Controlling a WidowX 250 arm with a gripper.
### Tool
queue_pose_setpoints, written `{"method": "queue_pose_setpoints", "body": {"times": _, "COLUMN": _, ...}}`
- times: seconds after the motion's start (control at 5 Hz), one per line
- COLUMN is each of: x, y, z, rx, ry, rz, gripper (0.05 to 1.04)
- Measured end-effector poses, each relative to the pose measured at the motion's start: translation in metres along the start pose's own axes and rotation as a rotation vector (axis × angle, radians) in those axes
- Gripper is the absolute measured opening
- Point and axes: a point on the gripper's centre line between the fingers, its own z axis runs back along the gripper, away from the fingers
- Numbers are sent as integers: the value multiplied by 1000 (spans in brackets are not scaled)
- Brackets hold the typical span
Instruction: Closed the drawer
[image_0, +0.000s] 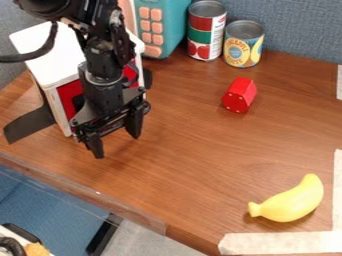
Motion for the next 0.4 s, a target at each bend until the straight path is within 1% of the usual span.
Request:
{"method": "queue_pose_setpoints", "body": {"times": 0.2, "x": -4, "y": -2, "z": 0, "rx": -2, "ry": -2, "rz": -8, "gripper": 1001}}
{"method": "queue_pose_setpoints", "body": {"times": 0.4, "x": -33, "y": -9, "z": 5, "rx": -19, "ry": 28, "rz": -96, "gripper": 1001}}
